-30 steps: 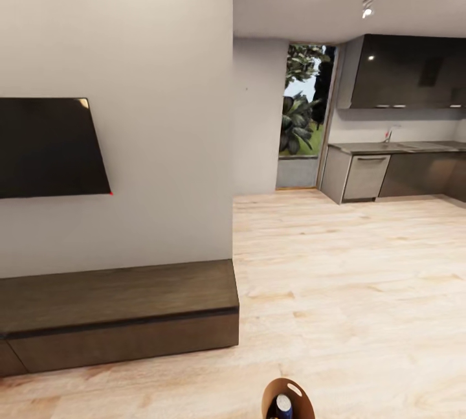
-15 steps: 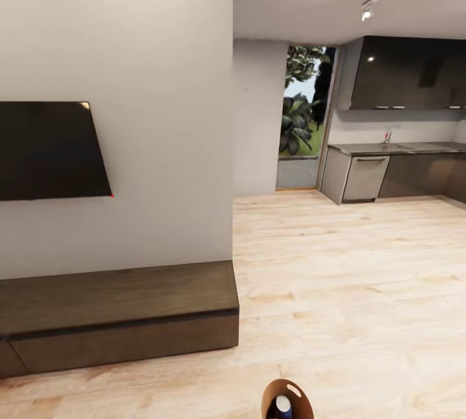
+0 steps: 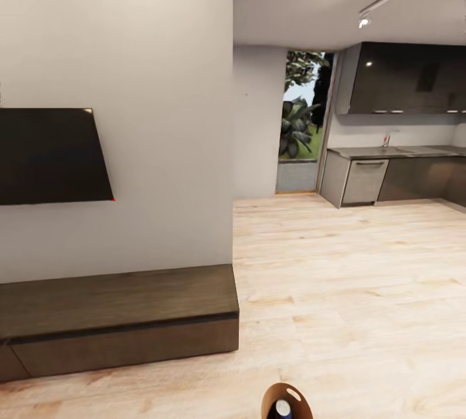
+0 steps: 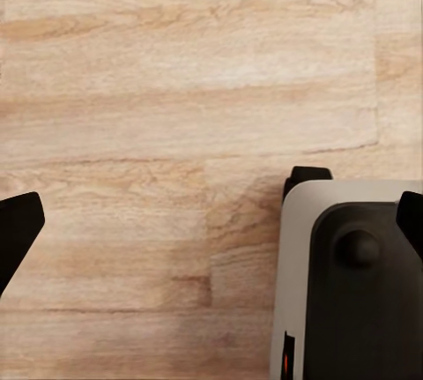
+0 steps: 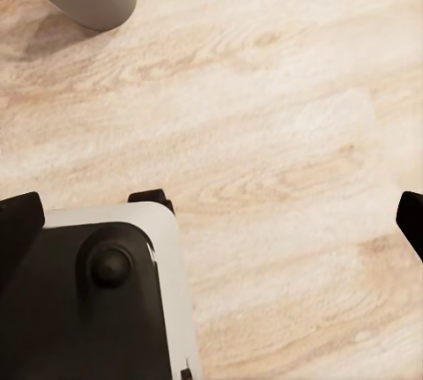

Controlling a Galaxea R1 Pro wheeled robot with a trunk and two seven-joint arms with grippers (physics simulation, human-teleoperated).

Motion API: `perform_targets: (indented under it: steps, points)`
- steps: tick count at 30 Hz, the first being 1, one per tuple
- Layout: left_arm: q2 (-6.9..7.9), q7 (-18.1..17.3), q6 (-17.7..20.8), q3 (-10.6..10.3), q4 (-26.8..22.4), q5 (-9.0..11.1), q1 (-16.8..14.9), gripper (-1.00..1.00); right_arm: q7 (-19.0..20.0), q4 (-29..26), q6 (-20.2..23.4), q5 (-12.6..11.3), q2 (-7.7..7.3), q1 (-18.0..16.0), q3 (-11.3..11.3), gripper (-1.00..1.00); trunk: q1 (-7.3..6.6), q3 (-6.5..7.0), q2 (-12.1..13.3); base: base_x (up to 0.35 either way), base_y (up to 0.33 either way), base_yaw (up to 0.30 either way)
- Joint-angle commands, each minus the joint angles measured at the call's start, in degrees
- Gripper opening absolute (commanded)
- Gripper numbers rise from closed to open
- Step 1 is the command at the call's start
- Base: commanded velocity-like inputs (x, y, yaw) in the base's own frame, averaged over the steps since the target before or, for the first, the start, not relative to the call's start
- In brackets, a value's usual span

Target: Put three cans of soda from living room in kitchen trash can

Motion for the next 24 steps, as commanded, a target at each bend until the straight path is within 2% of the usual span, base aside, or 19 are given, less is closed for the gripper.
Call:
perform_targets:
  steps: [1,7,15,24]
  points:
    - [0.0,0.0,0.0,0.0,0.0,0.0,0.0,1.0,0.0,0.0,0.0,0.0,0.0,0.0,0.0,1.0,-0.23,0.28,0.4,0.0,0.0,0.0]
    - [-0.02,-0.1,-0.2,0.0,0.0,0.1,0.0,1.0,0.0,0.0,0.0,0.0,0.01,0.0,0.0,1.0,-1.54,1.88,2.8,0.0,0.0,0.0]
    - [-1.56,0.5,-1.2,0.4,-0.4,0.6,-0.1,1.0,-0.2,-0.3,0.1,0.0,-0.04,0.0,-0.2,1.0,-1.54,2.35,2.8,0.0,0.0,0.0]
    - [-2.62,0.6,-1.3,0.4,-0.6,0.4,-0.2,1.0,-0.2,-0.2,0.1,0.2,0.29,0.0,0.2,1.0,-1.54,2.41,2.8,0.0,0.0,0.0]
